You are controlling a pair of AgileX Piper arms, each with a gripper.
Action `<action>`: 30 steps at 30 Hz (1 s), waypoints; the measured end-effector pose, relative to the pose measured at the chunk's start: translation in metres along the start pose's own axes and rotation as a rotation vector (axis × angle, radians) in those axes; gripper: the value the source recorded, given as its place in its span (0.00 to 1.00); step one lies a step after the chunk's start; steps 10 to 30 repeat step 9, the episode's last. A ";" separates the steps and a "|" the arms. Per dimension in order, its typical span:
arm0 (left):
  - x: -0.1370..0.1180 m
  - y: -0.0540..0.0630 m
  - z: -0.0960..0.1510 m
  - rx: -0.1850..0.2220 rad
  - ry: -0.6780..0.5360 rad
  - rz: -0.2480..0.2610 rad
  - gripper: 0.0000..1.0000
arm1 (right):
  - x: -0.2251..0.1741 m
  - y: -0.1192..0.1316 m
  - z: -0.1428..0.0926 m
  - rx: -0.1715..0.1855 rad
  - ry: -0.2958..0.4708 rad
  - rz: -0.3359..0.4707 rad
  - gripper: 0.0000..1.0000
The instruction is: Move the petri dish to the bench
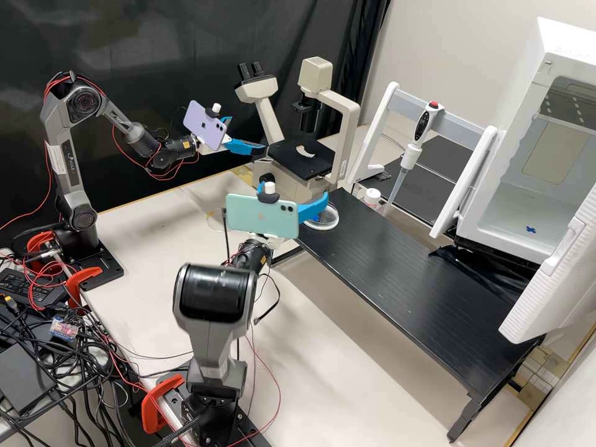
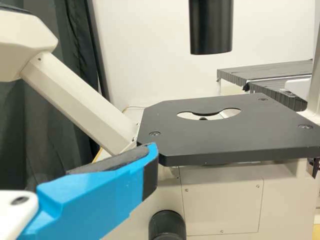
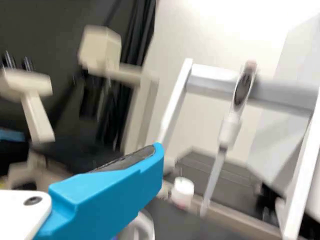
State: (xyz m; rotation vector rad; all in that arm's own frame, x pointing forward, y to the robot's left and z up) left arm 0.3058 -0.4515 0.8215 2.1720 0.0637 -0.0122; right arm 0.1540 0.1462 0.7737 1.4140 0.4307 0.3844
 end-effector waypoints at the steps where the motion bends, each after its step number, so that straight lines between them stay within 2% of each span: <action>1: 0.000 0.000 0.000 0.000 0.000 0.000 1.00 | -0.003 0.005 -0.003 0.012 0.007 0.024 1.00; 2: 0.000 0.000 0.000 0.000 0.000 0.000 1.00 | -0.006 0.011 -0.005 0.036 0.010 0.059 1.00; 5: 0.000 0.000 0.000 0.000 0.000 0.000 1.00 | -0.012 0.022 -0.005 0.076 0.019 0.122 1.00; 9: 0.000 0.000 0.000 0.000 0.000 0.000 1.00 | -0.015 0.028 0.001 0.137 0.000 0.158 1.00; 30: 0.000 0.000 0.000 0.000 0.000 0.000 1.00 | -0.015 0.028 0.001 0.137 0.000 0.158 1.00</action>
